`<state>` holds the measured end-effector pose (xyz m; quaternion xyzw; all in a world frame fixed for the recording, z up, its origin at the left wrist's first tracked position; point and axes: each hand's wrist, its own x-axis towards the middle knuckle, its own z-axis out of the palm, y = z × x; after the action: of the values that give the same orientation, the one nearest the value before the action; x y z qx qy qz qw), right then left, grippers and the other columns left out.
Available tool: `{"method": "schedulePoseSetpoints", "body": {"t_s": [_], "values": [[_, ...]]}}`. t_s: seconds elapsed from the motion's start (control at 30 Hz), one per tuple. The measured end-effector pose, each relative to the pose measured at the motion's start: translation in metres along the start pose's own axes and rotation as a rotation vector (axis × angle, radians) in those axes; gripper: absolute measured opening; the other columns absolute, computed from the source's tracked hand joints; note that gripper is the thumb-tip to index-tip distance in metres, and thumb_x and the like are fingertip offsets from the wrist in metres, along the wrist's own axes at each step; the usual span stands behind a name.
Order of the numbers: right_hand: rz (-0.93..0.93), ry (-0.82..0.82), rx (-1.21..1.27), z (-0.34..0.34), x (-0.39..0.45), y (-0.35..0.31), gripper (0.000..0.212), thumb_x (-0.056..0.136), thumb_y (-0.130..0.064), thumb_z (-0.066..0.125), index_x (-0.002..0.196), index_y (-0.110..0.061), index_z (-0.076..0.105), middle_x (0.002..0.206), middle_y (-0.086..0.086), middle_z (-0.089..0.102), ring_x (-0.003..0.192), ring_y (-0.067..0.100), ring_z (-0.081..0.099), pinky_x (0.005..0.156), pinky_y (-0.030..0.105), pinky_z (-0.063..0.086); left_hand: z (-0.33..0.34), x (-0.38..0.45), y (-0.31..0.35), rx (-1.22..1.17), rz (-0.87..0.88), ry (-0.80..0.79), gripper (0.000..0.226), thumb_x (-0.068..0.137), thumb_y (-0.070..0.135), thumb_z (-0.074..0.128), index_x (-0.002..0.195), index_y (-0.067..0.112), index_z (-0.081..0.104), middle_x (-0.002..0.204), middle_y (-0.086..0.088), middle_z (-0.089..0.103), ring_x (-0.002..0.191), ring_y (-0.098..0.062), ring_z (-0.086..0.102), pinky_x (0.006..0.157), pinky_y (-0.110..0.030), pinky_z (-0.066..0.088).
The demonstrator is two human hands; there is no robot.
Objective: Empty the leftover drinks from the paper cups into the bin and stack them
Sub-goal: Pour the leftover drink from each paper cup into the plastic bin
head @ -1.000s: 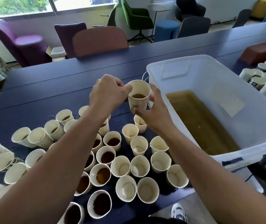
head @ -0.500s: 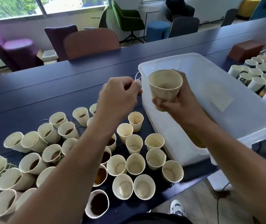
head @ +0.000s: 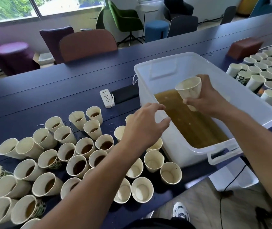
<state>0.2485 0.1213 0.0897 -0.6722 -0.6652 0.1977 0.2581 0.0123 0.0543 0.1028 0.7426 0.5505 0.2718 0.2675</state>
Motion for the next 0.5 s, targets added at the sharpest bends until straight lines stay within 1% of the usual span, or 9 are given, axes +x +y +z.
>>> {"method": "schedulePoseSetpoints", "body": {"t_s": [0.07, 0.13, 0.2, 0.27, 0.3, 0.4, 0.5], "values": [[0.018, 0.009, -0.009, 0.003, 0.001, 0.006, 0.078, 0.087, -0.032, 0.075, 0.138, -0.034, 0.017, 0.129, 0.0, 0.042, 0.117, 0.029, 0.051, 0.094, 0.053, 0.053, 0.007, 0.0, 0.0, 0.006, 0.01, -0.018, 0.047, 0.092, 0.047, 0.066, 0.135, 0.03, 0.058, 0.138, 0.014, 0.055, 0.101, -0.017, 0.065, 0.095, -0.044, 0.053], [0.03, 0.02, -0.015, 0.008, 0.0, 0.011, 0.076, 0.086, -0.034, 0.074, 0.135, -0.039, 0.016, 0.125, -0.004, 0.041, 0.116, 0.028, 0.051, 0.097, 0.056, 0.05, 0.012, 0.0, 0.0, 0.051, 0.014, -0.046, 0.057, 0.092, 0.053, 0.066, 0.142, 0.029, 0.053, 0.147, 0.015, 0.047, 0.106, -0.018, 0.064, 0.097, -0.044, 0.052], [0.048, 0.027, -0.025, 0.012, 0.0, 0.014, 0.075, 0.086, -0.036, 0.074, 0.133, -0.041, 0.016, 0.125, -0.004, 0.042, 0.116, 0.029, 0.051, 0.098, 0.059, 0.048, 0.016, 0.0, 0.001, 0.119, 0.014, -0.076, 0.067, 0.091, 0.059, 0.064, 0.148, 0.029, 0.046, 0.154, 0.016, 0.04, 0.119, -0.018, 0.059, 0.102, -0.042, 0.05], [0.072, 0.033, -0.019, 0.016, 0.001, 0.016, 0.076, 0.085, -0.037, 0.073, 0.134, -0.042, 0.015, 0.129, 0.0, 0.043, 0.116, 0.03, 0.052, 0.097, 0.06, 0.049, 0.02, 0.0, 0.001, 0.177, 0.003, -0.115, 0.077, 0.089, 0.063, 0.063, 0.153, 0.028, 0.039, 0.159, 0.017, 0.033, 0.133, -0.018, 0.05, 0.101, -0.041, 0.046], [0.081, 0.037, -0.018, 0.017, 0.001, 0.017, 0.077, 0.085, -0.038, 0.073, 0.134, -0.042, 0.014, 0.13, 0.001, 0.044, 0.116, 0.031, 0.052, 0.096, 0.06, 0.05, 0.023, 0.0, 0.0, 0.2, -0.002, -0.137, 0.081, 0.088, 0.065, 0.063, 0.155, 0.027, 0.036, 0.161, 0.017, 0.03, 0.137, -0.018, 0.047, 0.101, -0.041, 0.046], [0.092, 0.038, -0.034, 0.021, 0.002, 0.02, 0.076, 0.087, -0.036, 0.073, 0.134, -0.04, 0.013, 0.129, 0.001, 0.045, 0.115, 0.03, 0.053, 0.097, 0.06, 0.049, 0.027, -0.001, -0.003, 0.255, -0.02, -0.183, 0.089, 0.087, 0.069, 0.061, 0.158, 0.027, 0.029, 0.164, 0.019, 0.022, 0.141, -0.016, 0.044, 0.1, -0.04, 0.047], [0.111, 0.038, -0.048, 0.025, 0.004, 0.021, 0.074, 0.088, -0.033, 0.072, 0.133, -0.039, 0.012, 0.119, -0.004, 0.04, 0.112, 0.028, 0.052, 0.101, 0.061, 0.045, 0.027, -0.001, -0.003, 0.299, -0.035, -0.195, 0.091, 0.087, 0.072, 0.058, 0.16, 0.029, 0.025, 0.165, 0.021, 0.018, 0.139, -0.016, 0.046, 0.094, -0.04, 0.051]]}}
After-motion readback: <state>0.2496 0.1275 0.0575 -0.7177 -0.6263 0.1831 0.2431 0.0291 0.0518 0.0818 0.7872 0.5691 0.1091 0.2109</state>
